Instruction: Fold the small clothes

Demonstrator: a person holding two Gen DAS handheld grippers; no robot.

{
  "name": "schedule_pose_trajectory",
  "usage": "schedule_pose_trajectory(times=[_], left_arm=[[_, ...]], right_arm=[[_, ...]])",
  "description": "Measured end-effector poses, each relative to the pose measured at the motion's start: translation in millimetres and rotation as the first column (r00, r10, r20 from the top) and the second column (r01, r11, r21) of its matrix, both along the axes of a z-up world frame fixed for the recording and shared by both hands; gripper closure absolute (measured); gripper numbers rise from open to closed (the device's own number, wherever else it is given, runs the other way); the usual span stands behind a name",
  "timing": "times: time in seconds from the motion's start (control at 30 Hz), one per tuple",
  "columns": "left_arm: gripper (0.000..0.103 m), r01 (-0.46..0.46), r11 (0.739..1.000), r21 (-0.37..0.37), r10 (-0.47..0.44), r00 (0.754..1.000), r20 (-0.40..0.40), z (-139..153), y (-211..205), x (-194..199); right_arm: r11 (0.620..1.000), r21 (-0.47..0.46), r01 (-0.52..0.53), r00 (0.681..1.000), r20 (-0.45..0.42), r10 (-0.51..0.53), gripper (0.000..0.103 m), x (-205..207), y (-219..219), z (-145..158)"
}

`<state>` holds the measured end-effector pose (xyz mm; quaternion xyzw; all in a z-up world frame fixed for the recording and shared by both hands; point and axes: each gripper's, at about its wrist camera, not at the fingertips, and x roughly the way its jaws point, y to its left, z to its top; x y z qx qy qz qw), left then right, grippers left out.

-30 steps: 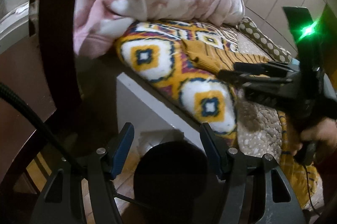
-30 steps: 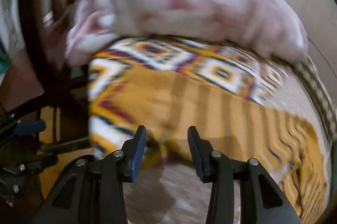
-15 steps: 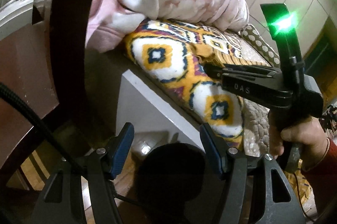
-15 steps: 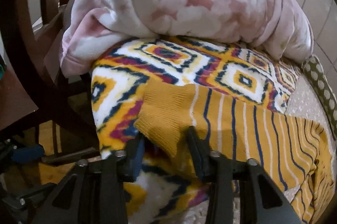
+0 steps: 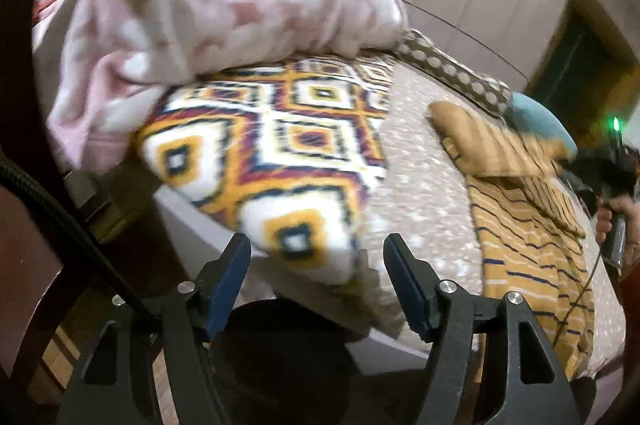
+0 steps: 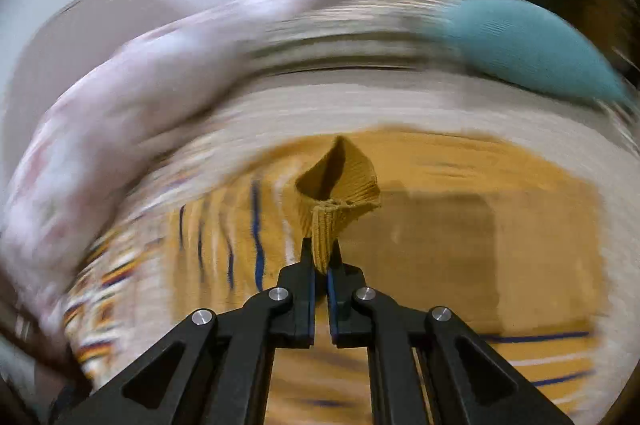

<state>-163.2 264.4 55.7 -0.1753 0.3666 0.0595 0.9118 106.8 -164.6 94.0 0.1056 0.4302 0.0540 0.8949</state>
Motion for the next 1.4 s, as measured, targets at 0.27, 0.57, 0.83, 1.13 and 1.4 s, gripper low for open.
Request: schedule_pose_trajectory(times=[0.27,0.57,0.83,1.13,1.4], left_arm=[[0.035,0.149,0.989,0.008,-0.148,0.988,-0.049,8,-63,50],[0.034,0.273,0.962,0.017,-0.269,0.956,-0.117,-1,-118,100],[0.034,0.389,0.919,-0.055,-0.393,0.908,-0.144,-26,-147,139],[0.053,0.460,0.859,-0.224,-0.493,0.861,-0.123,-35,-166,145],[0.054,0.446,0.848,-0.287,-0.486,0.870,-0.085,-37,-173,112]], right_arm=[[0.935,0.170,0.312,0.941,-0.187,-0.281,0.097,-19,-193,-70],[0.918,-0.030,0.396,0.909,-0.132,-0.396,0.087,-38,-247,-43],[0.981,0.135,0.141,0.977,-0.179,-0.115,0.068,-125,-243,-37],[0.906,0.423,-0.036,0.986,-0.132,0.101,0.066,-187,-169,-102],[0.810,0.583,-0.065,0.990,-0.063,0.125,0.066,-197,-144,-116]])
